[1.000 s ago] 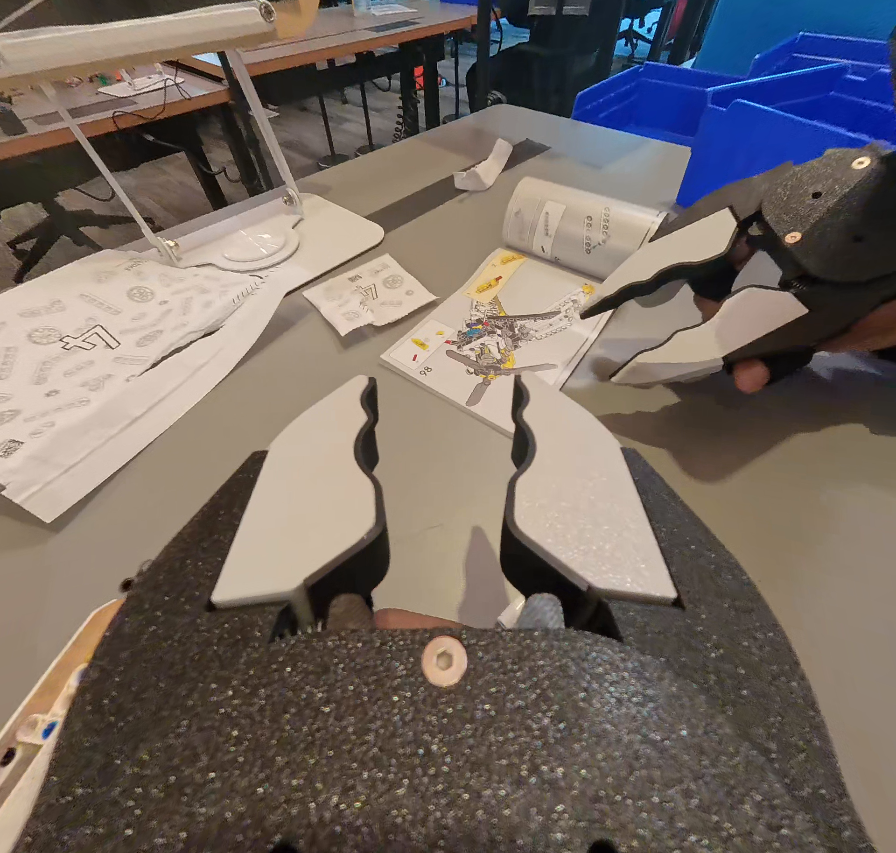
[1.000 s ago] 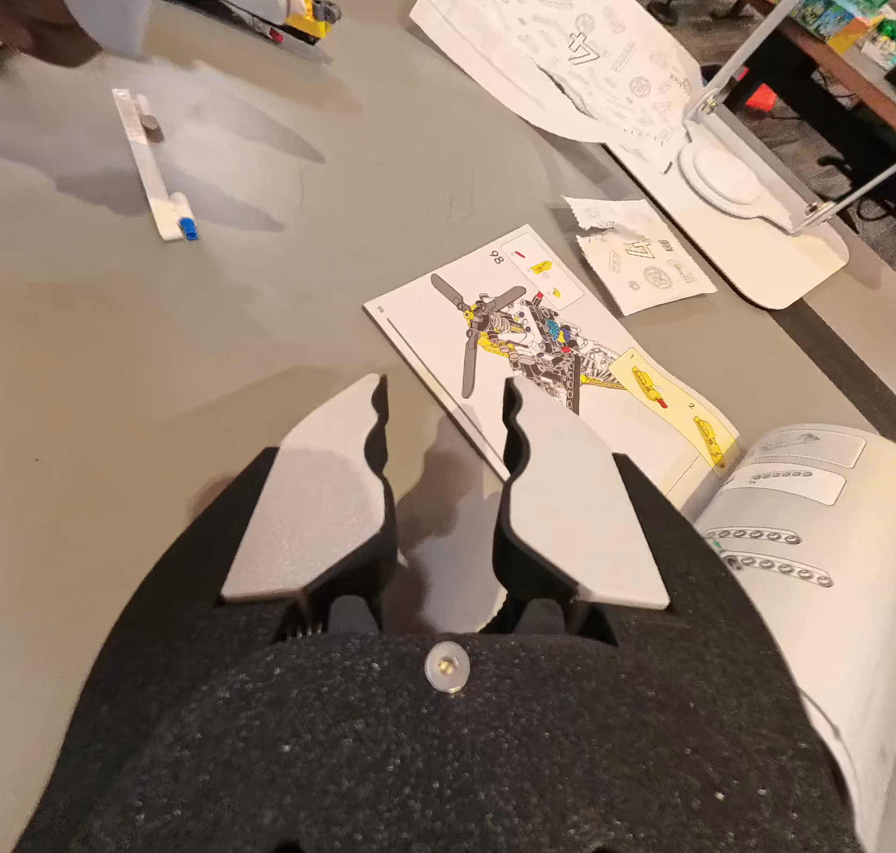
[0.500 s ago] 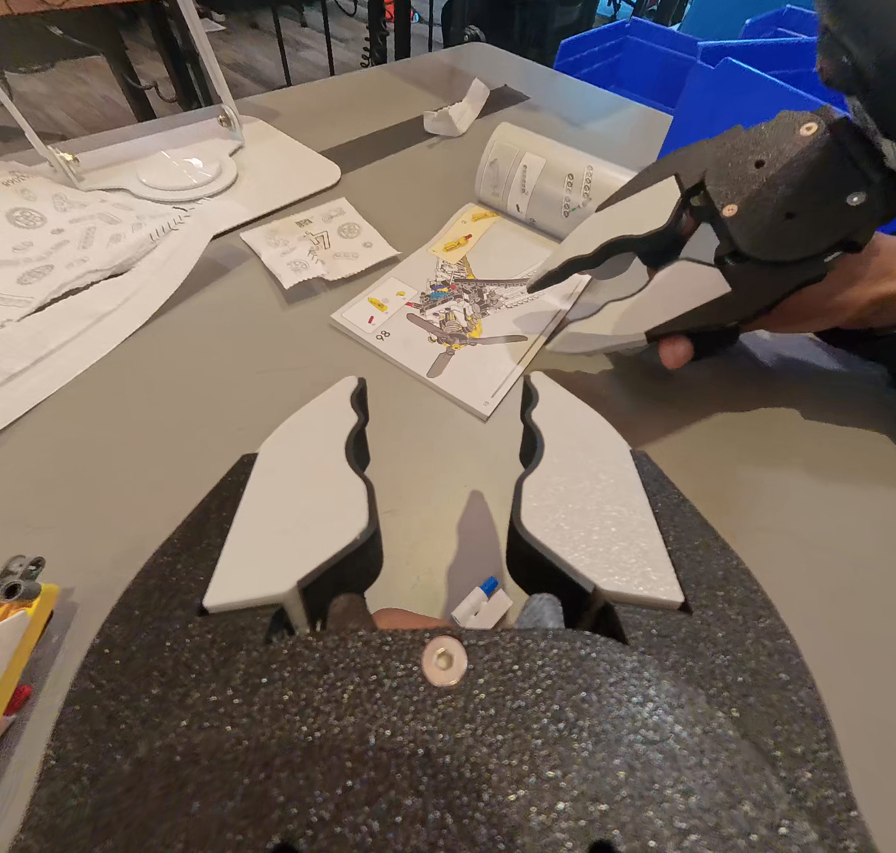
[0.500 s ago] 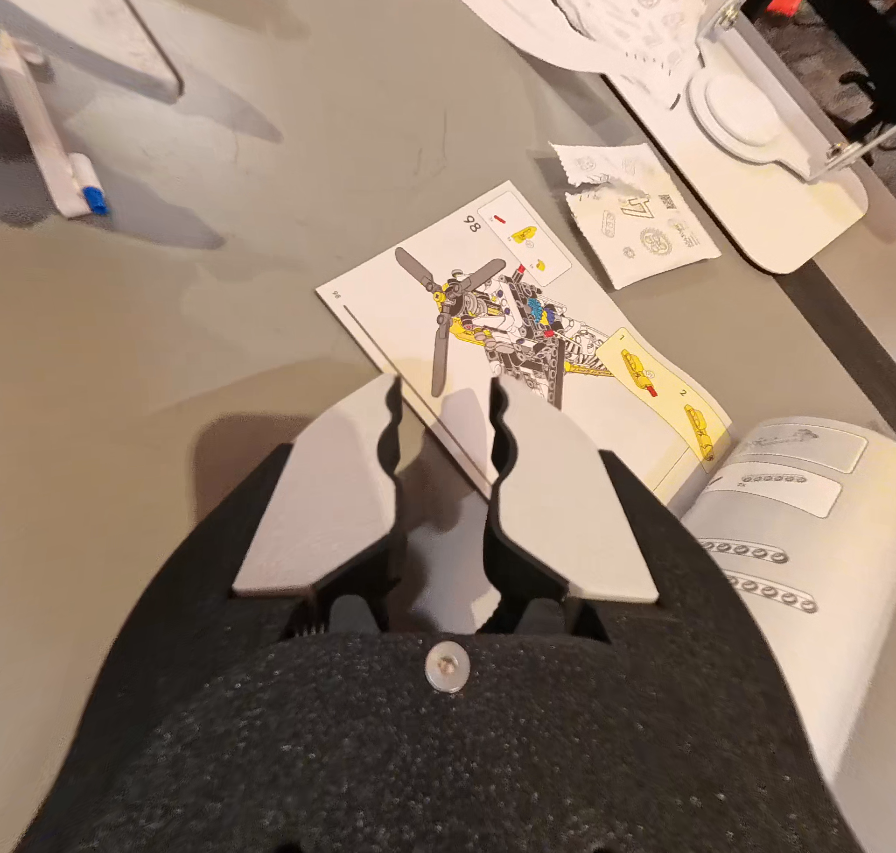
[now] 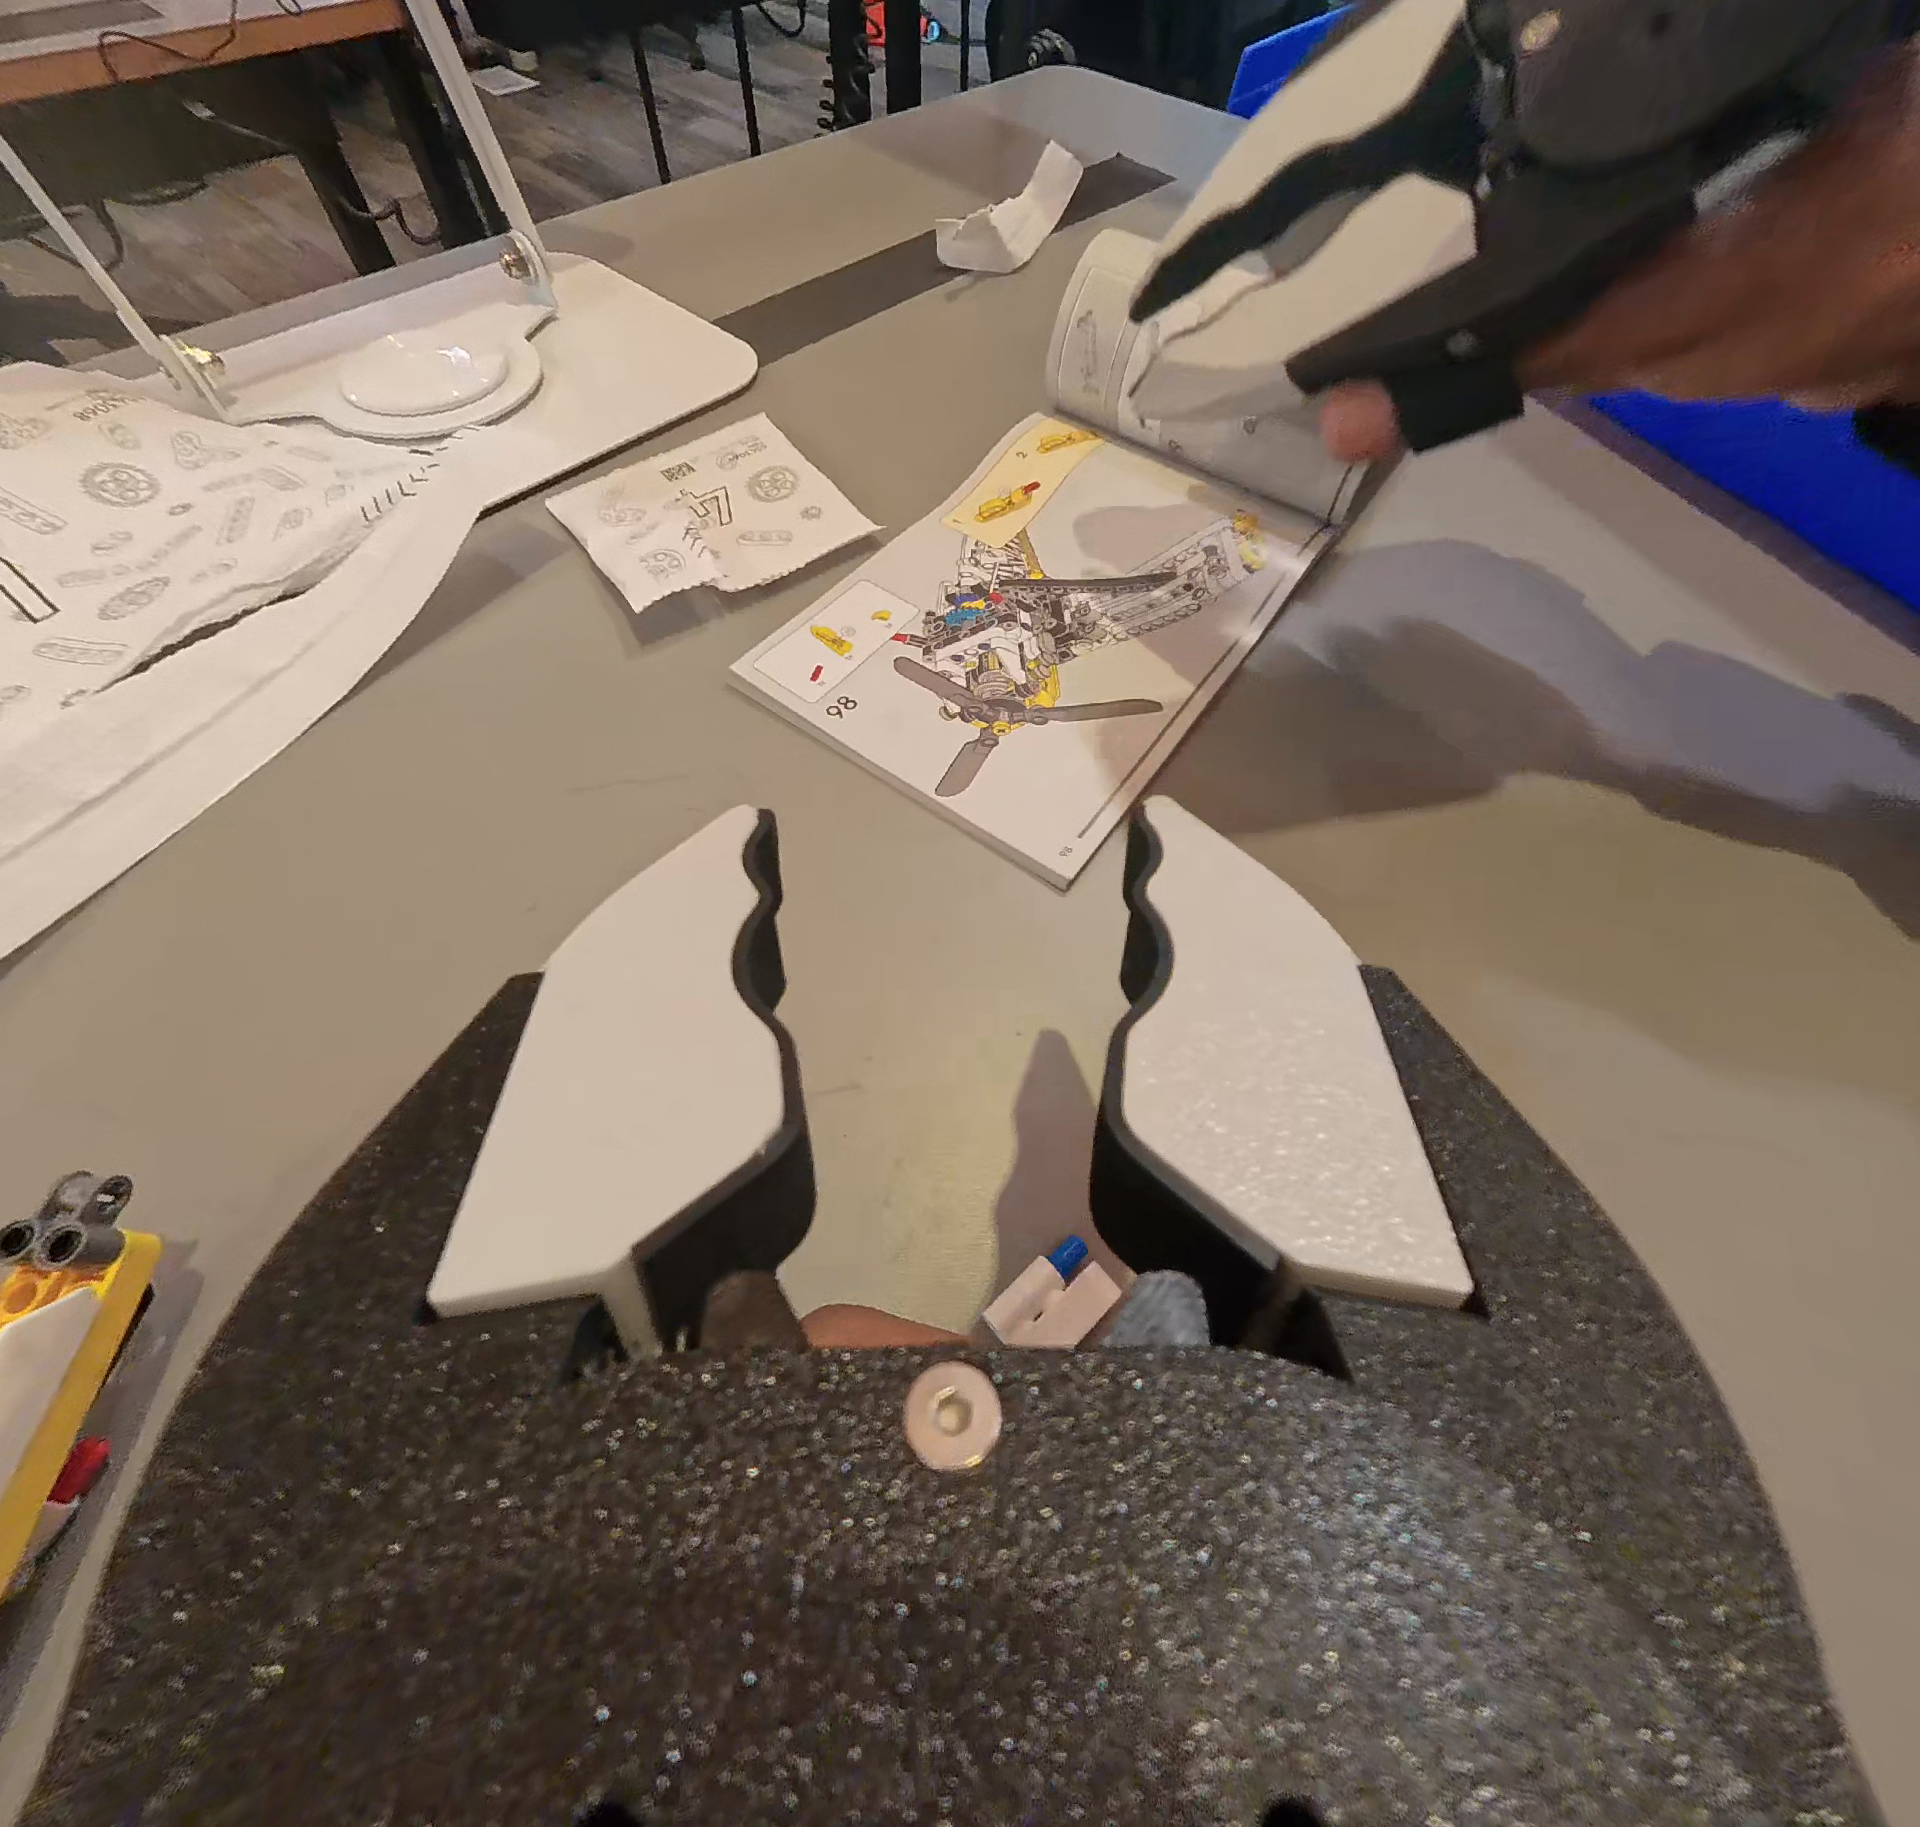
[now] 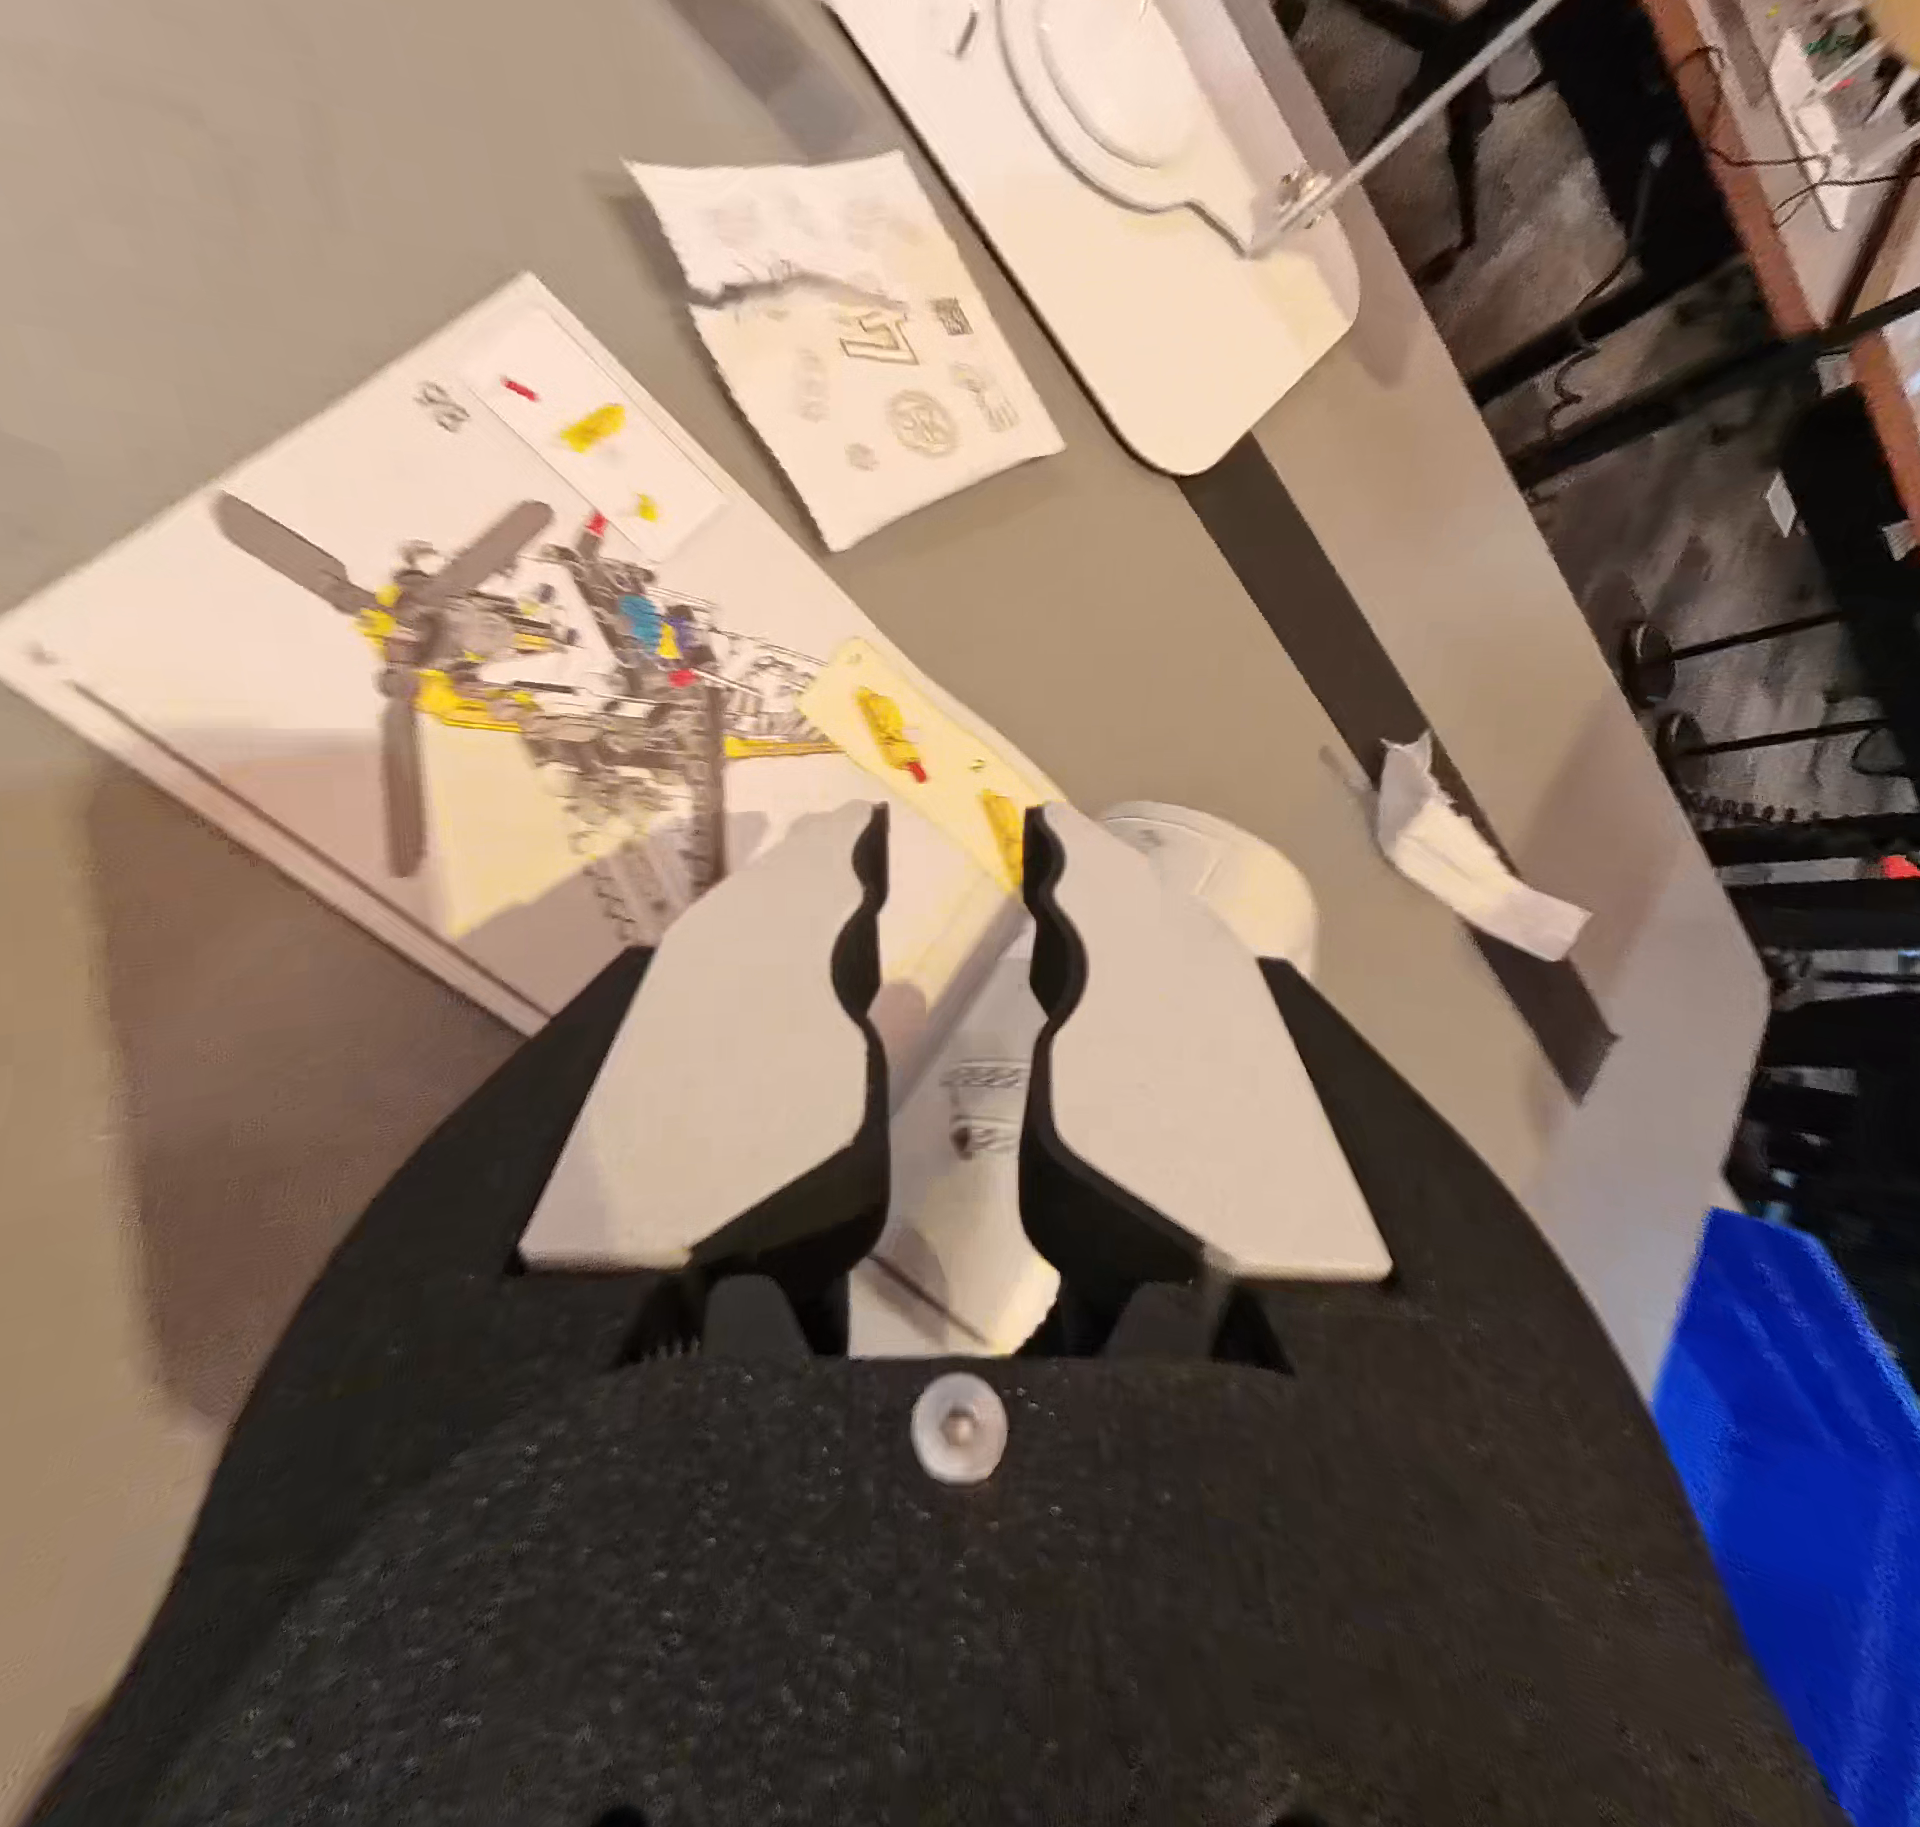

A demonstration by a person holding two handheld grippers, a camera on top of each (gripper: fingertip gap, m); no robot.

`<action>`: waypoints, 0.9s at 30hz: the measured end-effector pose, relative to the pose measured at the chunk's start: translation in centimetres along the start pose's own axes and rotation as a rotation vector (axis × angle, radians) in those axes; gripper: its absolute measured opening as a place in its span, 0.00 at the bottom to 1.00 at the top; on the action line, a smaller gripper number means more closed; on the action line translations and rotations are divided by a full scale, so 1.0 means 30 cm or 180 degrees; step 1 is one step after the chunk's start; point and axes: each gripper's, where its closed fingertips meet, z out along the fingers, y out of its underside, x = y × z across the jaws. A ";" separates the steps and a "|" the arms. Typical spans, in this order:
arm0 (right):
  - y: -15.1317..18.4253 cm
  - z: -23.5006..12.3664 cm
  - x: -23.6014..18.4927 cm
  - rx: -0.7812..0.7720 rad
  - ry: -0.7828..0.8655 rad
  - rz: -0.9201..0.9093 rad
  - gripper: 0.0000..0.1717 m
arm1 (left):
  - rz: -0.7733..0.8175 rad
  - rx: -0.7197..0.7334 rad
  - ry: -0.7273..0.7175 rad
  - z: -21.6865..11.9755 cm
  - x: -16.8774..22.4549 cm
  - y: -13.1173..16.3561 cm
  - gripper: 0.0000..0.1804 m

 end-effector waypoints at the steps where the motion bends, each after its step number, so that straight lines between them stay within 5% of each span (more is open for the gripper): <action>1: -0.001 0.011 0.014 -0.0133 -0.0041 -0.0108 0.16 | 0.0013 -0.0002 0.0000 0.001 0.002 0.000 0.36; 9: -0.036 0.135 -0.130 -0.0749 -0.1489 -0.1441 0.29 | 0.0028 0.0024 0.0037 -0.007 -0.001 -0.008 0.36; 15: -0.038 0.192 -0.118 -0.0694 -0.2217 -0.0913 0.30 | -0.0003 0.0070 0.0039 -0.019 -0.007 -0.023 0.36; 27: 0.002 0.208 -0.130 -0.0985 -0.1964 -0.0934 0.25 | -0.0067 0.0183 0.0275 -0.020 0.066 -0.040 0.34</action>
